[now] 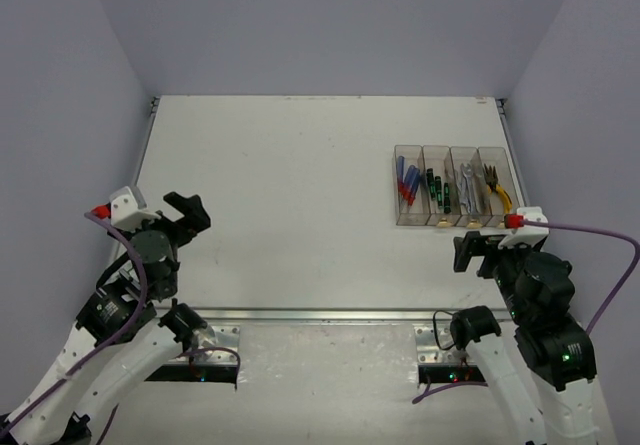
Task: Sort the tools into containers
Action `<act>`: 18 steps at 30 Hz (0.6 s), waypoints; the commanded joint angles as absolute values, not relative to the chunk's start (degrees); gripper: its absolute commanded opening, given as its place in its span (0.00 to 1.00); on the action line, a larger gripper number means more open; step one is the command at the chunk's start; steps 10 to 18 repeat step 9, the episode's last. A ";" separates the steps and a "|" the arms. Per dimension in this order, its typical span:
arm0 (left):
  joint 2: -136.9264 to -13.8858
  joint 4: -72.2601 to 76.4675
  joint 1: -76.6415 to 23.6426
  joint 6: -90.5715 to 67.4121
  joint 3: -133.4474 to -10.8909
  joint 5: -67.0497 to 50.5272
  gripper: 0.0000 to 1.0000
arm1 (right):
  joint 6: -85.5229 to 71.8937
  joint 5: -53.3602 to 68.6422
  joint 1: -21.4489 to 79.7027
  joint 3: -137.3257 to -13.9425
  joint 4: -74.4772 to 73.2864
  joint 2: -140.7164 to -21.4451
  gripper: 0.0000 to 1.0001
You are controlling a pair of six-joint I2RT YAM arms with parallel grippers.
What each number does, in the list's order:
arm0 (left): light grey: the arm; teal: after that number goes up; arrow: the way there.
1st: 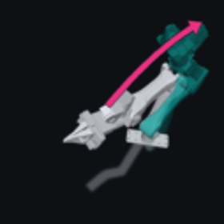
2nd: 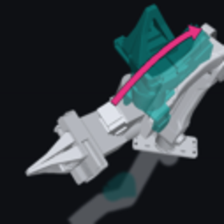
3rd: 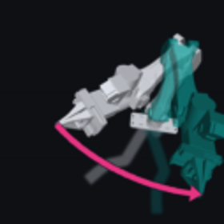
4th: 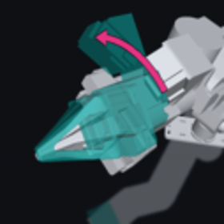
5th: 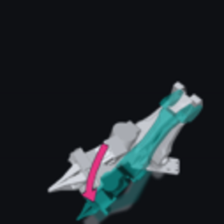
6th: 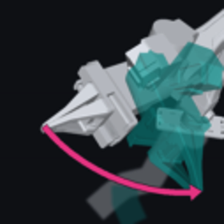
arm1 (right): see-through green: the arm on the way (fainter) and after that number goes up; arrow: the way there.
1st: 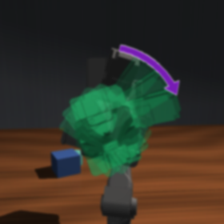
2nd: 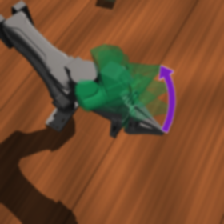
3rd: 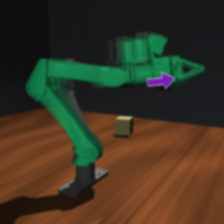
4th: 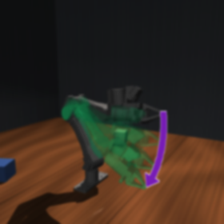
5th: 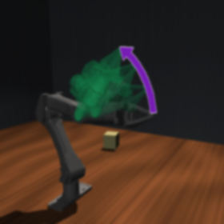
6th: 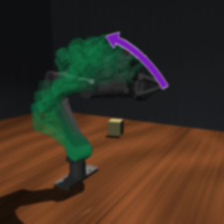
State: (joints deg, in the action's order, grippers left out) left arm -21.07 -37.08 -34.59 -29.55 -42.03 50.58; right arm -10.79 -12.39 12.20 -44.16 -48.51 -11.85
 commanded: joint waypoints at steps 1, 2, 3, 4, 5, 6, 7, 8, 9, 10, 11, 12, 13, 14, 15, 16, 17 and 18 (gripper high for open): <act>-22.23 -32.36 -32.58 -26.03 -41.36 48.44 1.00 | -11.99 -14.10 12.48 -45.05 -46.37 -13.01 0.99; -22.35 -32.09 -32.35 -25.79 -41.28 48.20 1.00 | -12.04 -14.26 12.48 -44.92 -46.35 -13.09 0.99; -22.41 -31.73 -32.17 -25.49 -41.22 47.90 1.00 | -12.04 -14.50 12.48 -44.74 -46.41 -13.27 0.99; -22.33 -31.73 -32.00 -25.49 -41.05 47.90 1.00 | -12.04 -14.67 12.48 -44.74 -46.41 -13.27 0.99; -22.15 -31.42 -31.82 -25.18 -40.96 47.64 1.00 | -12.13 -14.76 12.44 -44.65 -46.36 -13.53 0.99; -21.97 -31.12 -31.64 -24.88 -40.87 47.38 1.00 | -12.22 -14.86 12.39 -44.56 -46.32 -13.80 0.99; -21.74 -30.98 -31.46 -24.78 -40.73 47.33 1.00 | -12.36 -15.09 12.44 -44.51 -46.32 -13.94 0.99; -21.51 -30.83 -31.28 -24.68 -40.60 47.27 1.00 | -12.49 -15.34 12.48 -44.46 -46.31 -14.08 0.99; -21.30 -30.66 -31.19 -24.51 -40.51 47.14 1.00 | -12.62 -15.82 12.48 -44.33 -46.22 -14.30 0.99; -21.30 -30.66 -31.19 -24.51 -40.51 47.14 1.00 | -12.62 -15.82 12.48 -44.33 -46.22 -14.30 0.99; -21.30 -30.66 -31.19 -24.51 -40.51 47.14 1.00 | -12.62 -15.82 12.48 -44.33 -46.22 -14.30 0.99; -21.30 -30.66 -31.19 -24.51 -40.51 47.14 1.00 | -12.62 -15.82 12.48 -44.33 -46.22 -14.30 0.99; -21.30 -30.66 -31.19 -24.51 -40.51 47.14 1.00 | -12.62 -15.82 12.48 -44.33 -46.22 -14.30 0.99; -21.30 -30.66 -31.19 -24.51 -40.51 47.14 1.00 | -12.62 -15.82 12.48 -44.33 -46.22 -14.30 0.99; -21.30 -30.66 -31.19 -24.51 -40.51 47.14 1.00 | -12.62 -15.82 12.48 -44.33 -46.22 -14.30 0.99; -21.30 -30.66 -31.19 -24.51 -40.51 47.14 1.00 | -12.62 -15.82 12.48 -44.33 -46.22 -14.30 0.99; -21.30 -30.66 -31.19 -24.51 -40.51 47.14 1.00 | -12.62 -15.82 12.48 -44.33 -46.22 -14.30 0.99; -21.30 -30.66 -31.19 -24.51 -40.51 47.14 1.00 | -12.62 -15.82 12.48 -44.33 -46.22 -14.30 0.99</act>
